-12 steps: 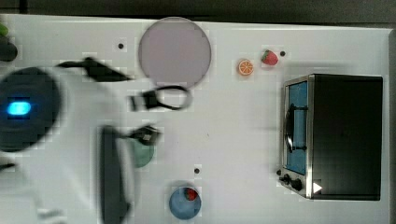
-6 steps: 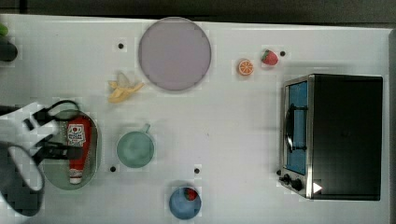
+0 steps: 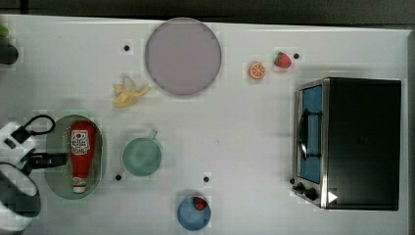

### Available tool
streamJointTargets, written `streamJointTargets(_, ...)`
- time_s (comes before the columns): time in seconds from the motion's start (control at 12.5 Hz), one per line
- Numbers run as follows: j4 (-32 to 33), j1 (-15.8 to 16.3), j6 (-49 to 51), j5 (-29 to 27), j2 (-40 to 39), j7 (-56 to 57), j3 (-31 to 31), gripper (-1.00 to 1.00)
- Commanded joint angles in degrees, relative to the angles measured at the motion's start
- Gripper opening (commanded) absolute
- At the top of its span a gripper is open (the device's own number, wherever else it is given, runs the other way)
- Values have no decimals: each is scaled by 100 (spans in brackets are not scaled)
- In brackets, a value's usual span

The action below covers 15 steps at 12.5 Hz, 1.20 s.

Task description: Pick ketchup from strainer and place it on the table

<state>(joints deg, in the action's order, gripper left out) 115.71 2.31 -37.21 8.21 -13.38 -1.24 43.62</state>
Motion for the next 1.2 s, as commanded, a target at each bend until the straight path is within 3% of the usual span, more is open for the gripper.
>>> streamJointTargets(0.08, 237, -187, -759, 480, -654, -591, -144, 100)
streamJointTargets(0.64, 237, -44, -1881, 1893, -2113, -1552, -343, 100)
streamJointTargets(0.96, 117, 145, -2228, 2226, -2628, -1995, -595, 100)
streamJointTargets(1.04, 71, 202, -2260, 2244, -2703, -1994, -657, 91)
streamJointTargets(1.2, 29, 250, -2335, 2244, -2735, -1995, -725, 42)
